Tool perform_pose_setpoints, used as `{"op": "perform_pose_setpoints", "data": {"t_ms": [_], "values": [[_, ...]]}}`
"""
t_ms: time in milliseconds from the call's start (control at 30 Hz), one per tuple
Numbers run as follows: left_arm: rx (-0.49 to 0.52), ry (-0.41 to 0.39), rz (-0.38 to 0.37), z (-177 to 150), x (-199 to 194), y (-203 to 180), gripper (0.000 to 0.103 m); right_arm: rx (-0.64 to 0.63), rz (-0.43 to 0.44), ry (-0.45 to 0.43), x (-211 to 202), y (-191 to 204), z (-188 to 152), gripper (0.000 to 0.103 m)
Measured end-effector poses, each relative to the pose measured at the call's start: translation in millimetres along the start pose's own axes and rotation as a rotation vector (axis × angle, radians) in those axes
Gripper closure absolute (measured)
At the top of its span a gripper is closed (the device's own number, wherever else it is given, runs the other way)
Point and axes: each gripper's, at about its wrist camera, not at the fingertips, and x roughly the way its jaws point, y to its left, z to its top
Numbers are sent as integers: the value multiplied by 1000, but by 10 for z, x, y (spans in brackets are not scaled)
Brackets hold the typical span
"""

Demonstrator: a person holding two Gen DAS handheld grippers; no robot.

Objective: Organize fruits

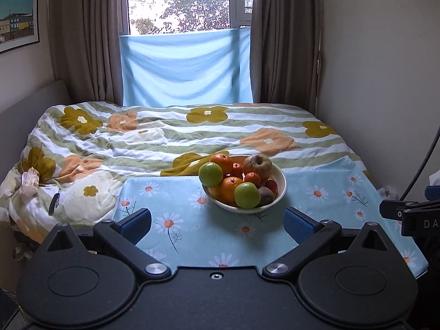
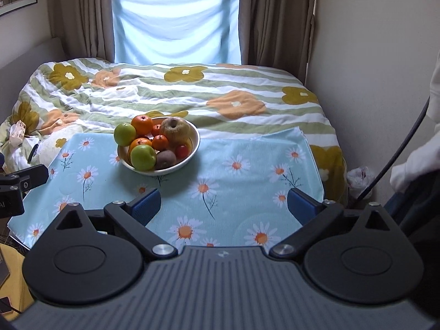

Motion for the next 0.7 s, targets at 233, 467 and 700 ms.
{"op": "perform_pose_setpoints", "data": {"t_ms": [233,467,700], "values": [[13,1,-2,-28,-16,-43,0,5,0,0,-20,-5,-14,0],[9,-1,4,-39,-21,-4,0,-1,-1,7,-40,61,-26,0],[4,6,6,-57,-31,20,0,-3,0,10,-45,76,-35,0]]}}
